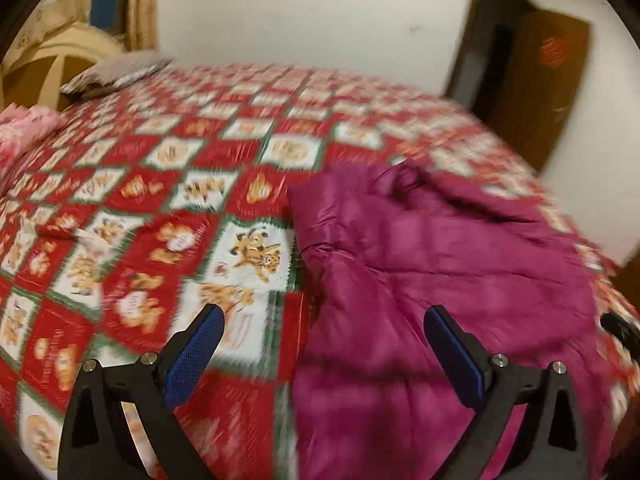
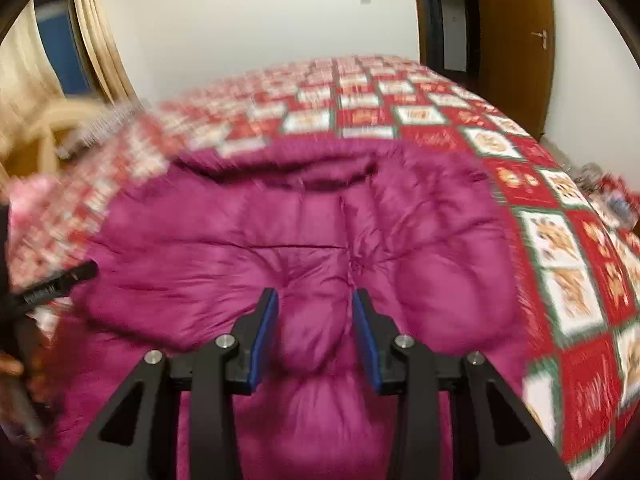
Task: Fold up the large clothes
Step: 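Open both grippers, release the hem and move to the jacket's side edge, then grasp the jacket's side edge with both grippers and lift it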
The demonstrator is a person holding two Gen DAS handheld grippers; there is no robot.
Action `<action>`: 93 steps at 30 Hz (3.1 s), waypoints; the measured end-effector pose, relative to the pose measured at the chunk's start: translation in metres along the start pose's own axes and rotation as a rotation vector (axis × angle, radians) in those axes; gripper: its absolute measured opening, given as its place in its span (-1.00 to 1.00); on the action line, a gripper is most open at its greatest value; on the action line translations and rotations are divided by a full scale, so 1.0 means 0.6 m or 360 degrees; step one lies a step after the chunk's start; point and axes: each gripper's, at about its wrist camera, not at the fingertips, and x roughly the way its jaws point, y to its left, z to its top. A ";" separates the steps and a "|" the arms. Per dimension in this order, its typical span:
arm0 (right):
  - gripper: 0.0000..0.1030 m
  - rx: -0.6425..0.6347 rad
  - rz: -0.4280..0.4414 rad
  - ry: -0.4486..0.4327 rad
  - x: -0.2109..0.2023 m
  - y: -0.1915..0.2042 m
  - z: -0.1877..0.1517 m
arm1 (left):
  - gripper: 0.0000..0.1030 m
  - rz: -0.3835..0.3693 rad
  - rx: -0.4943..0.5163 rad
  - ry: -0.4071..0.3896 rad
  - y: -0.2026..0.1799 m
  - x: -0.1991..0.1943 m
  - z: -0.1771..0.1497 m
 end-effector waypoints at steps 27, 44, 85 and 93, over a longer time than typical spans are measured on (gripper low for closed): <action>0.31 0.0033 -0.0247 0.0385 -0.222 -0.124 -0.333 | 0.95 -0.0416 0.0160 0.0333 -0.023 -0.217 -0.350; -0.80 0.0093 0.0001 0.0420 -0.232 -0.121 -0.365 | -0.71 -0.0540 -0.0050 0.0428 0.001 -0.208 -0.361; -0.85 0.0371 0.0425 -0.0150 -0.524 -0.098 -0.323 | -0.95 -0.1083 0.0109 -0.0173 -0.007 -0.484 -0.299; -0.85 0.0409 0.0473 -0.0223 -0.559 -0.108 -0.325 | -0.95 -0.1128 0.0139 -0.0256 -0.005 -0.512 -0.286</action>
